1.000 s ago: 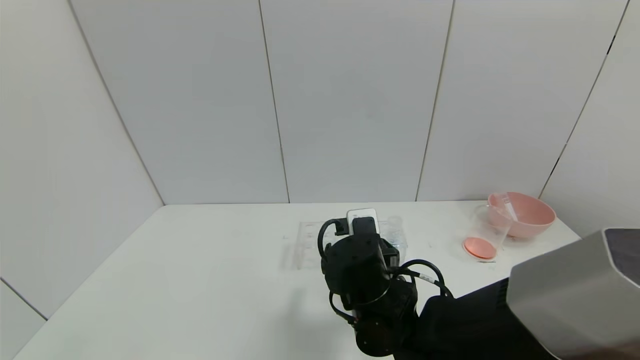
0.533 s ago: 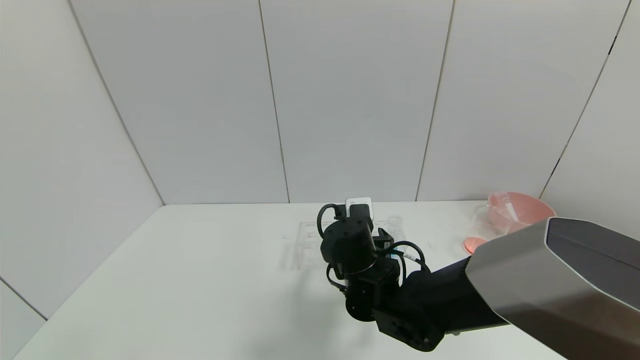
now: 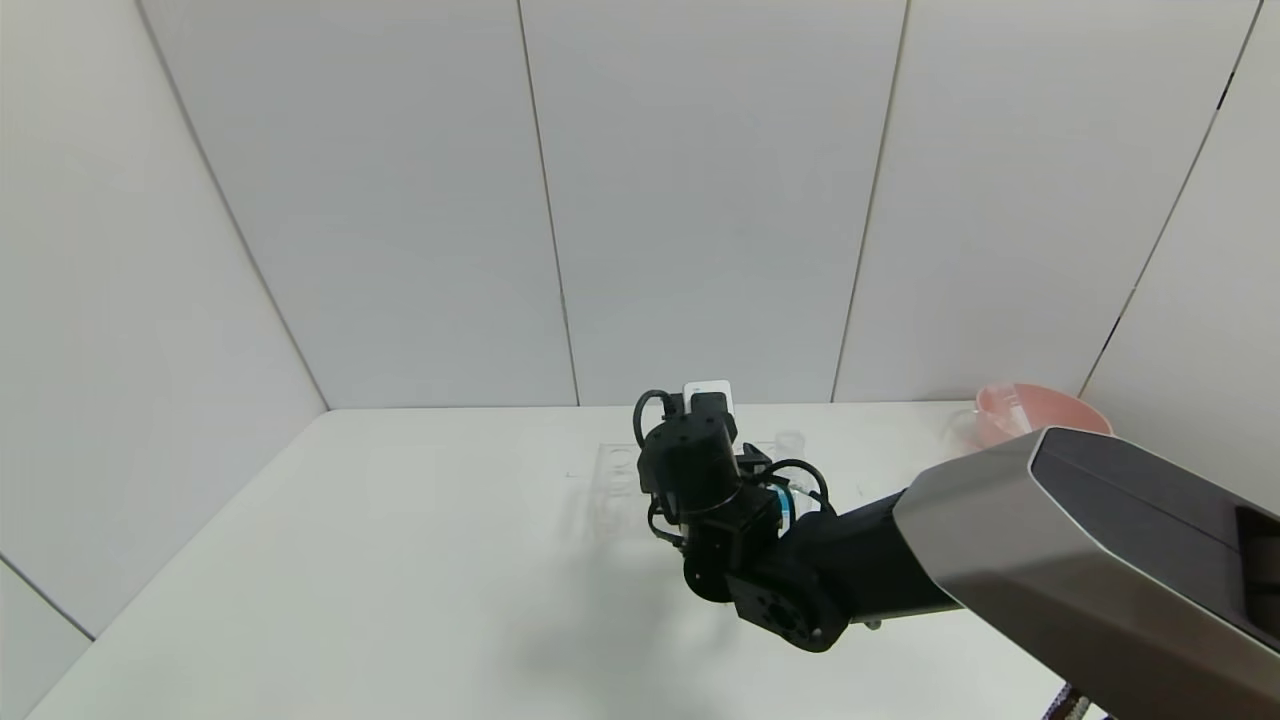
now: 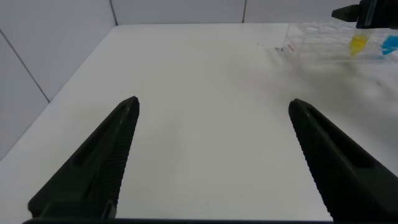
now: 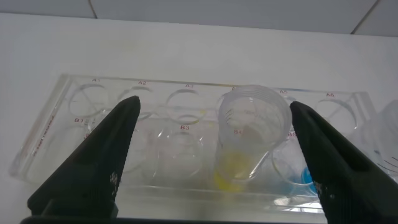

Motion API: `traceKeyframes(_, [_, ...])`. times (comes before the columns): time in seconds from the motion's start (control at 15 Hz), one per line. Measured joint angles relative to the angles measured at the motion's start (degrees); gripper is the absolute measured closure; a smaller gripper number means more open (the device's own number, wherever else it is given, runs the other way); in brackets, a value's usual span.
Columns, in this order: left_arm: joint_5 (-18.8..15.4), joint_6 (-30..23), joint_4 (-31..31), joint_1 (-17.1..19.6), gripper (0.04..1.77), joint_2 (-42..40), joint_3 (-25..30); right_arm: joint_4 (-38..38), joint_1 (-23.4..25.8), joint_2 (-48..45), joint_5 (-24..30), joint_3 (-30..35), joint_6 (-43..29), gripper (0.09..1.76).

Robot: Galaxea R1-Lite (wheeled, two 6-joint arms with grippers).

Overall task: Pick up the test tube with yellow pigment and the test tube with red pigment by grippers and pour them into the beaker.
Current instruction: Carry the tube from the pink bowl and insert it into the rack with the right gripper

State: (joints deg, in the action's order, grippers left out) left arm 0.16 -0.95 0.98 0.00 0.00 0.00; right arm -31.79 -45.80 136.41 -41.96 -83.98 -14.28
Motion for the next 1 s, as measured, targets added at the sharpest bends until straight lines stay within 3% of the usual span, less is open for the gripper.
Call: traceKeyframes(1.0, [0.0, 0.0, 0.0, 0.0, 0.09, 0.0, 0.0, -0.7, 1.5, 0.4, 0.3, -0.4, 1.6, 0.14])
